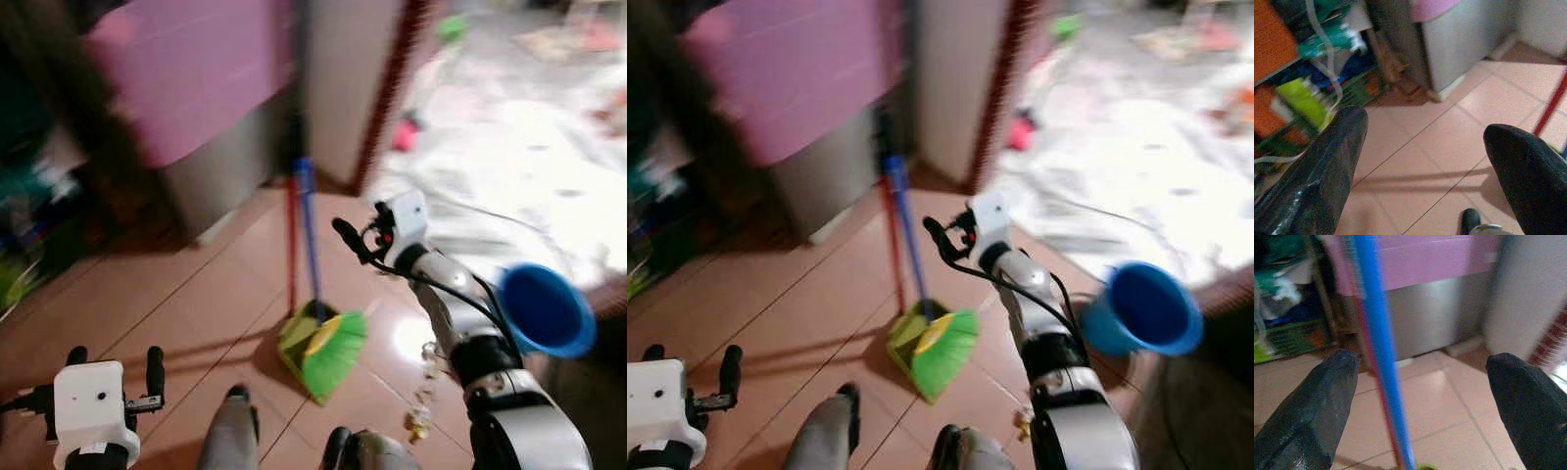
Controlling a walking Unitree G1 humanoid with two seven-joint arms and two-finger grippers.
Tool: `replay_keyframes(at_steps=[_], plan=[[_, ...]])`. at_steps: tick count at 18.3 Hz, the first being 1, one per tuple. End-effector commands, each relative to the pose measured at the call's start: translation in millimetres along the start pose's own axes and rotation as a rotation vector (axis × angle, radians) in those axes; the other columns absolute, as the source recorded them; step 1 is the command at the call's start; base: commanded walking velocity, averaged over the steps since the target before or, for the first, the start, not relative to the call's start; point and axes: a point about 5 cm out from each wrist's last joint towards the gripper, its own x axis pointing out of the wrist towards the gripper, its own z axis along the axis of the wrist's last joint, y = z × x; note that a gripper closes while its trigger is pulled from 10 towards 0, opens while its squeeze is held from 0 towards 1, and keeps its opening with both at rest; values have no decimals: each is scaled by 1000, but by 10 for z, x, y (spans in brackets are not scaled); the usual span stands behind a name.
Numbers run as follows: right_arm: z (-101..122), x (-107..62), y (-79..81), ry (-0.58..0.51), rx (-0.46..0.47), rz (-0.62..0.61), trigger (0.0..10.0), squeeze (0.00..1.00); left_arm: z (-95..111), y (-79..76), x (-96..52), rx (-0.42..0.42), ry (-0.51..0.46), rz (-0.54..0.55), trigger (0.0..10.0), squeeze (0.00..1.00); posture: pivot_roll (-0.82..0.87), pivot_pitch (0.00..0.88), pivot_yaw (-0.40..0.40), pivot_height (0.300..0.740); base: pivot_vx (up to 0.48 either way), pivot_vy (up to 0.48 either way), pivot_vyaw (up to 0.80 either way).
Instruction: Sweep floor
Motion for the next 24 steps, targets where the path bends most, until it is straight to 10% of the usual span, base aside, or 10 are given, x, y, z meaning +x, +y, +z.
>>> replay_keyframes(at_steps=[1,24], plan=[[-27,-11,-32,2,4,-18,10000,0,46,-29,-9,2,-9,-19,10000,0,255,263,-92,740,0,0,0],[101,67,-125,-73,16,13,10000,0,190,-265,299,-36,-60,-153,10000,0,211,272,-98,740,0,0,104]])
